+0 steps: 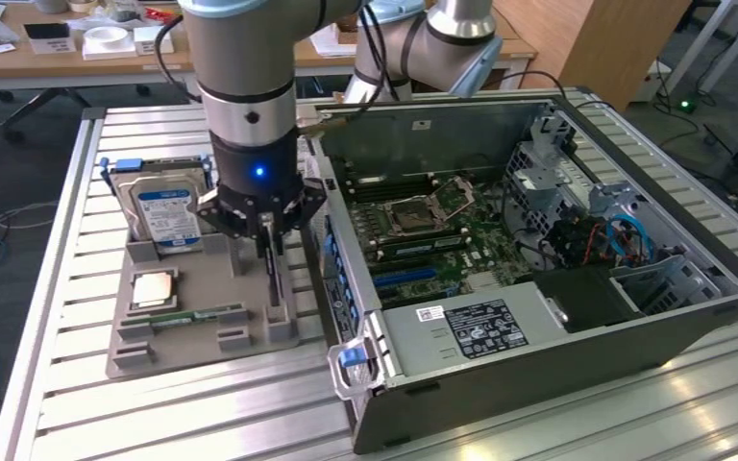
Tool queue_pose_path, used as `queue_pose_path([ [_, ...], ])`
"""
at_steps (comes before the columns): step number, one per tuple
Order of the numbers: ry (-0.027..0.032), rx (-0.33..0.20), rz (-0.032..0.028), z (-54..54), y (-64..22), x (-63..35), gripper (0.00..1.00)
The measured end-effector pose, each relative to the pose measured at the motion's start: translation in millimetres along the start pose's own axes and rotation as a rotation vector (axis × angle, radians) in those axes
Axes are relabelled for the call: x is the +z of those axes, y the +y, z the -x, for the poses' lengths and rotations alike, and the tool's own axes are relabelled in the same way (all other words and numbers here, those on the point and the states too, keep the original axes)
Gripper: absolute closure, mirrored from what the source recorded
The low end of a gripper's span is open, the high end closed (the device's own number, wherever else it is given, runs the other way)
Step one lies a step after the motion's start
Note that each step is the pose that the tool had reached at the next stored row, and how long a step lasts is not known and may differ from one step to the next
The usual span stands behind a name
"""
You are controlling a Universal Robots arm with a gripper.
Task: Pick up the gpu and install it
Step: 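Pick up the gpu and move the gpu toward the slot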
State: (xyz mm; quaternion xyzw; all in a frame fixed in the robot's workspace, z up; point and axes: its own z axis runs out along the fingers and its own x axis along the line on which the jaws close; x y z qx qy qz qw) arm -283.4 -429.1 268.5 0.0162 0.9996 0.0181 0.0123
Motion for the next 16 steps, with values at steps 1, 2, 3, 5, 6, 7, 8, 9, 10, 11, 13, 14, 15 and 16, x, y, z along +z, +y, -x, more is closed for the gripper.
queue_pose_path([
  [1, 0.0000, 0.000, 0.0000, 0.1, 0.1, -4.2, 0.74],
  [2, 0.0000, 0.000, 0.0000, 0.2, 0.3, -8.5, 0.74],
  [3, 0.0000, 0.000, -0.0001, 0.3, 0.4, -12.4, 0.74],
  [5, 0.0000, 0.000, -0.0001, 0.5, 0.7, -20.8, 0.74],
  [6, 0.0000, 0.000, -0.0001, 0.6, 0.9, -25.2, 0.74],
  [7, -0.0001, 0.000, 0.0000, 0.7, 1.1, -29.4, 0.74],
  [8, 0.0000, 0.000, 0.0000, 0.8, 1.2, -33.6, 0.74],
  [9, 0.0000, 0.000, 0.0000, 0.9, 1.4, -37.8, 0.74],
  [10, 0.0000, 0.000, -0.0001, 1.0, 1.5, -42.2, 0.74],
  [11, -0.0001, 0.000, 0.0000, 1.1, 1.7, -46.6, 0.74],
  [13, 0.0000, 0.000, 0.0000, 1.3, 2.0, -55.5, 0.74],
  [14, 0.0000, 0.000, -0.0001, 1.4, 2.2, -59.6, 0.74],
  [15, -0.0001, 0.000, 0.0000, 1.6, 2.3, -63.7, 0.74],
  [16, -0.0001, 0.000, 0.0000, 1.6, 2.5, -67.4, 0.74],
])
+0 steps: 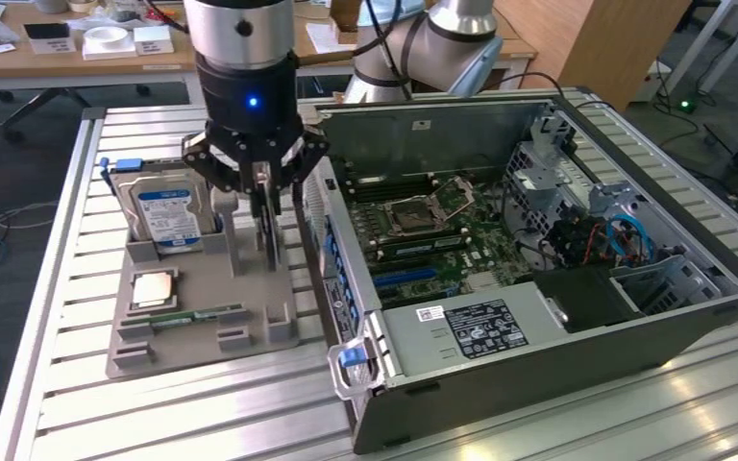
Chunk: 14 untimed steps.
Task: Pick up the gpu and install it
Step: 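Pick up the gpu and move the gpu toward the slot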
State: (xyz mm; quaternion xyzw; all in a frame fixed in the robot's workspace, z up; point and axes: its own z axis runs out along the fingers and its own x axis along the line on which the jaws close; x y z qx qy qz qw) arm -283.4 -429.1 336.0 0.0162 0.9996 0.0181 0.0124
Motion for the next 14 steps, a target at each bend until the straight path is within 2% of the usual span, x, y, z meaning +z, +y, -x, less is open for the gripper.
queue_pose_path([
  [14, -0.0002, 0.000, 0.0000, 1.3, 1.9, -52.7, 0.74],
])
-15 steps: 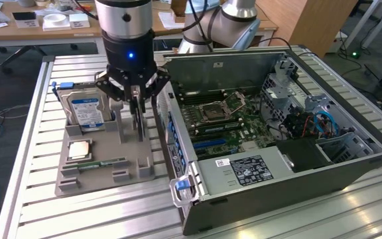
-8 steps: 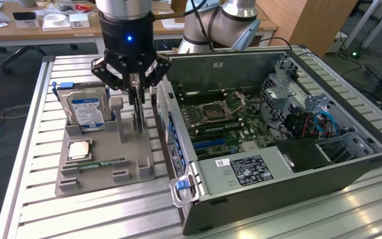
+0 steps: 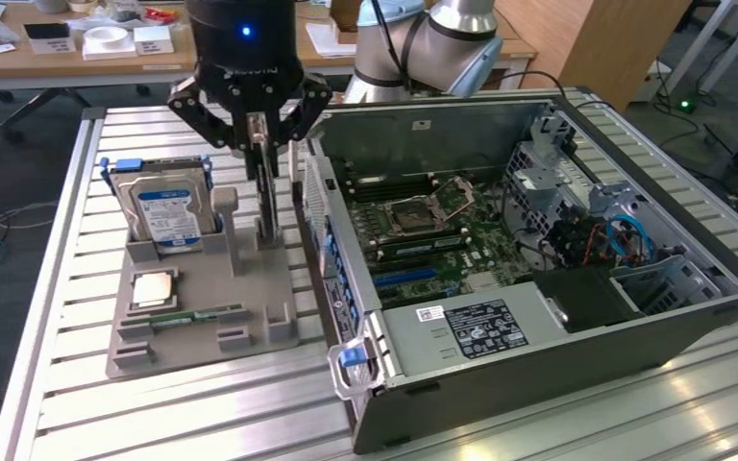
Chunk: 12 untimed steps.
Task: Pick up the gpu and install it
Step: 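Pick up the gpu and move the gpu toward the slot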
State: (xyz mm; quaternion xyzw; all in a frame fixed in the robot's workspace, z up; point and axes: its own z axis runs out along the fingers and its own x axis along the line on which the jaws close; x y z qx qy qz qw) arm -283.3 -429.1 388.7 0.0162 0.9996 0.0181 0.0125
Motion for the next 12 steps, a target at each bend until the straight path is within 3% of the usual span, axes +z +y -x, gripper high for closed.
queue_pose_path([
  [12, -0.0006, 0.000, 0.0000, 0.8, 1.2, -33.2, 0.74],
])
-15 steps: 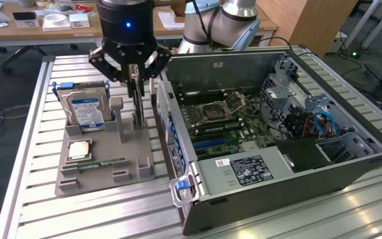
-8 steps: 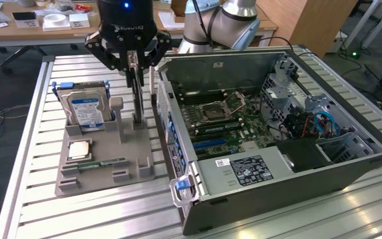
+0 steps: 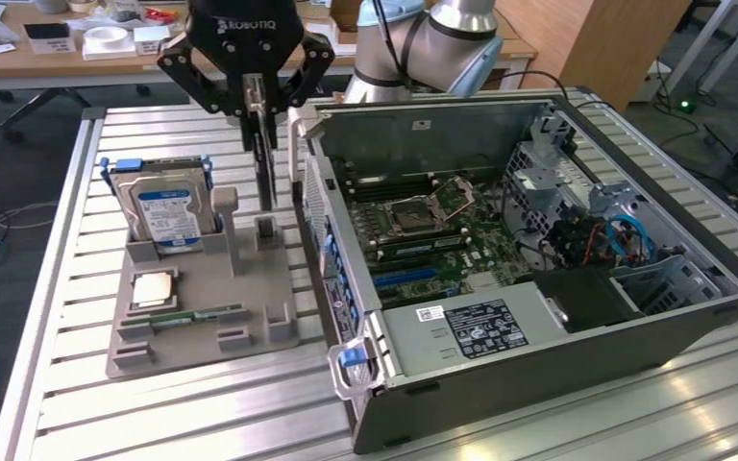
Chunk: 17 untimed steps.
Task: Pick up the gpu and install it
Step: 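Pick up the gpu and move the gpu toward the slot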
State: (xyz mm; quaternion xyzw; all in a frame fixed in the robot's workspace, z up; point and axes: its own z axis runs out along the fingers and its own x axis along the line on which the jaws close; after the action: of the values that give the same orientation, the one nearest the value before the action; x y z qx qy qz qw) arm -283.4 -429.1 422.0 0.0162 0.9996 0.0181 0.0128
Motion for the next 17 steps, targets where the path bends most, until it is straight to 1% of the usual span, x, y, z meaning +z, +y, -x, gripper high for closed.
queue_pose_path([
  [4, -0.0001, 0.000, 0.0001, 0.1, 0.1, -4.5, 0.74],
  [17, 0.0002, 0.000, -0.0002, 1.0, 0.2, -4.7, 0.74],
])
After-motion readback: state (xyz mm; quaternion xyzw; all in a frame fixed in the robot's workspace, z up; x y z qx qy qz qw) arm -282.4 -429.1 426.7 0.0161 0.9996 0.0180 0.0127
